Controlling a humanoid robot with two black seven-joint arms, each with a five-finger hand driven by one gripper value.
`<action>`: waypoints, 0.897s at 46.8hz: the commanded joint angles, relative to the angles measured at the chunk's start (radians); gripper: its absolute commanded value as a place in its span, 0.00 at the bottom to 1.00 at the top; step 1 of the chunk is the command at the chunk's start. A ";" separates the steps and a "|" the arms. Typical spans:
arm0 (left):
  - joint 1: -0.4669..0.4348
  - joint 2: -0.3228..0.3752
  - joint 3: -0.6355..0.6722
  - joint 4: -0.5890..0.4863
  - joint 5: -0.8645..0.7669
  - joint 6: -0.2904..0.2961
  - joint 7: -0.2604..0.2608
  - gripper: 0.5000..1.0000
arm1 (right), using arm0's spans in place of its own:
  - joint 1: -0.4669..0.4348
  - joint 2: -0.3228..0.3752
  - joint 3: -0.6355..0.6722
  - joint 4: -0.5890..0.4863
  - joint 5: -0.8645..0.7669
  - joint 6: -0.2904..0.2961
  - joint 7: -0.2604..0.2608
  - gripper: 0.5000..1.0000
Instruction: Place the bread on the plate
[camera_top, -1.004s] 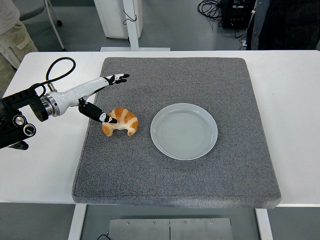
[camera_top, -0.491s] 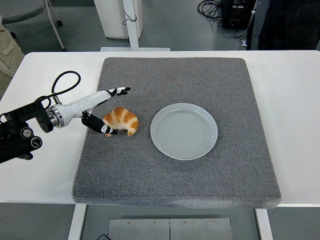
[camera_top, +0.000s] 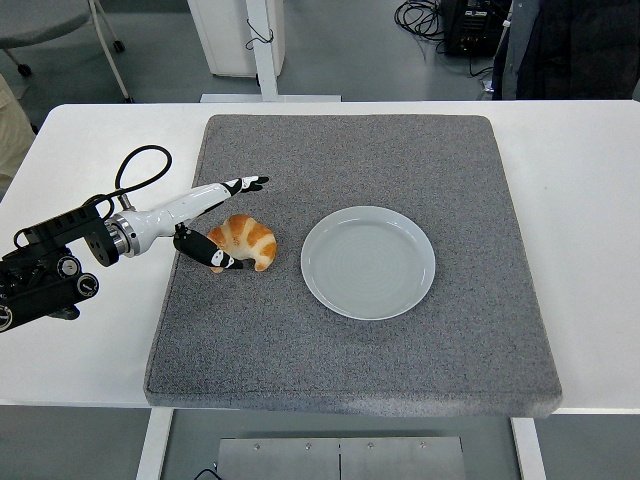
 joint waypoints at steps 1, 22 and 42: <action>0.003 -0.010 -0.001 0.018 0.003 0.001 -0.008 1.00 | 0.000 0.000 0.000 0.000 0.000 0.000 0.000 1.00; 0.048 -0.089 0.001 0.108 0.007 0.084 -0.111 0.75 | 0.000 0.000 0.000 0.000 0.000 0.000 0.000 1.00; 0.049 -0.092 0.058 0.115 0.033 0.151 -0.111 0.00 | 0.000 0.000 0.000 0.000 0.000 0.000 0.000 1.00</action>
